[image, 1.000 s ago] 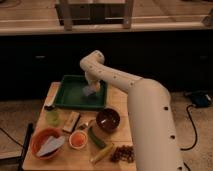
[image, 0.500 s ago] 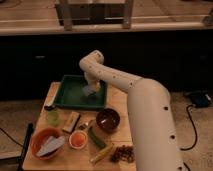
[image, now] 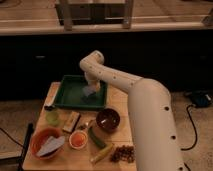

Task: Wipe tray with sponge

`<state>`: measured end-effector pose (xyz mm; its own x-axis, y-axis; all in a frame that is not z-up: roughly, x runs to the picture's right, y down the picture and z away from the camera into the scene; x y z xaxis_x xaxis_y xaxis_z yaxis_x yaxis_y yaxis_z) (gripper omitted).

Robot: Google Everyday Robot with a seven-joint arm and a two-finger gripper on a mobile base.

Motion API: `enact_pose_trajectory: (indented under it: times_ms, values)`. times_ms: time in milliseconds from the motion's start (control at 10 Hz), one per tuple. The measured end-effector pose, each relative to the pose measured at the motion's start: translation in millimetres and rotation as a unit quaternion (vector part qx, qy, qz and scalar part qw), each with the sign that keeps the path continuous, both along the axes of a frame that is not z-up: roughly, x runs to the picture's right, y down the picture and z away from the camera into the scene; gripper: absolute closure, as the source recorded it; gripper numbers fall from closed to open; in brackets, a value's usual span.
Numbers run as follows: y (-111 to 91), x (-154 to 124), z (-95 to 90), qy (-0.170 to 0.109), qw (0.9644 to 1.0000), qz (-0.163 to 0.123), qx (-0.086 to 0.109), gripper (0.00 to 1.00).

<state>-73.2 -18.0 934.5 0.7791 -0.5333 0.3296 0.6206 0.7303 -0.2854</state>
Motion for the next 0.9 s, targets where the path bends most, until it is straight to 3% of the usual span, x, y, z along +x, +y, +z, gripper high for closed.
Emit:
enact_pose_trajectory:
  times_ms: [900]
  values:
    - [0.3, -0.7, -0.7, -0.004, 0.9999, -0.015, 0.002, 0.99]
